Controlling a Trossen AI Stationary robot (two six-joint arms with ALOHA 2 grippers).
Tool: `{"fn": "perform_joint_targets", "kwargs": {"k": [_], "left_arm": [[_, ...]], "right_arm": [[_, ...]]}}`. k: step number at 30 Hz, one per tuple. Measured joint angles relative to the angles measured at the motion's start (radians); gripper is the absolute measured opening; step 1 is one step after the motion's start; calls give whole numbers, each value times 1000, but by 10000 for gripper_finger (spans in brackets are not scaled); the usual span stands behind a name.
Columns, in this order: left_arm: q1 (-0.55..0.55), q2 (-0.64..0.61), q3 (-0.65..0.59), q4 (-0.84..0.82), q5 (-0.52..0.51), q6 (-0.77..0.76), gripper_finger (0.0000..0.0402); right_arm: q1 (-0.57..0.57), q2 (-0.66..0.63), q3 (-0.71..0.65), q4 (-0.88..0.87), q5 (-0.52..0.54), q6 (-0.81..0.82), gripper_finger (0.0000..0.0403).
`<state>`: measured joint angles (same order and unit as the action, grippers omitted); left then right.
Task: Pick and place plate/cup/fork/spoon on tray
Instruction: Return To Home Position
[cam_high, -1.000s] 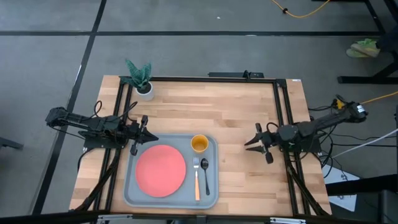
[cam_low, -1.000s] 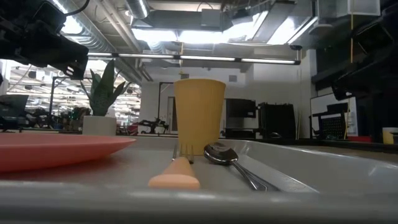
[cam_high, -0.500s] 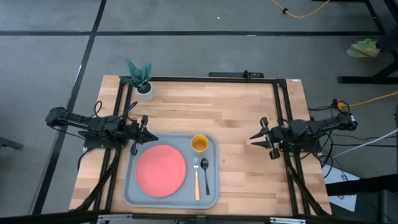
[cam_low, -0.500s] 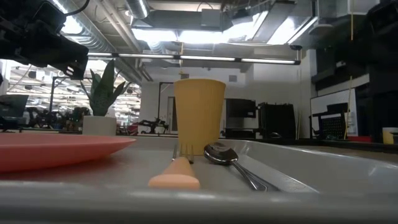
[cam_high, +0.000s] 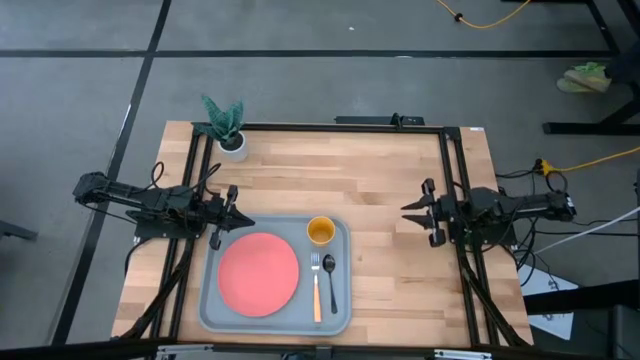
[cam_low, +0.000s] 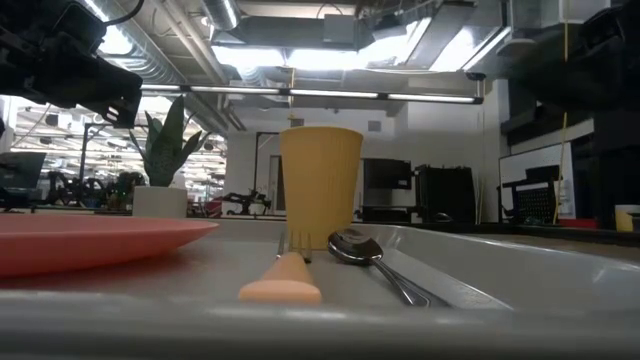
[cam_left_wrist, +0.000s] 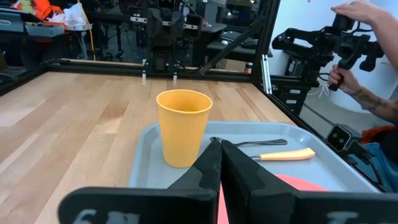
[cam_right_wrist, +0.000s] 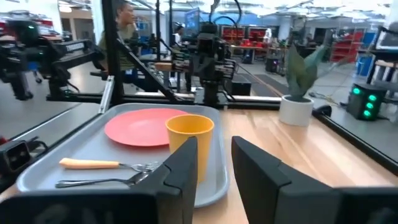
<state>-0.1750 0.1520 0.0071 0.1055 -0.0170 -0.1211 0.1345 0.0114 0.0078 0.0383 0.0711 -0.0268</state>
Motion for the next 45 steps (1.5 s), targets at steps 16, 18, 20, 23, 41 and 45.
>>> {"fn": "perform_joint_targets", "kwargs": {"k": [16,18,20,23,41,45], "left_arm": [[0,0,0,0,0,0,0],[0,0,0,0,0,0,0],[0,0,0,0,0,0,0],[0,0,0,0,0,0,0],[0,-15,0,-48,0,0,0],[0,-30,0,-47,0,0,0]], "right_arm": [[-28,28,0,-4,-21,48,103],[-28,28,0,-4,-21,47,103],[-28,28,0,-4,-21,47,103],[-28,28,0,-4,-21,47,104],[-28,27,0,-4,-21,45,103],[-28,27,0,-4,-21,45,103]]}}
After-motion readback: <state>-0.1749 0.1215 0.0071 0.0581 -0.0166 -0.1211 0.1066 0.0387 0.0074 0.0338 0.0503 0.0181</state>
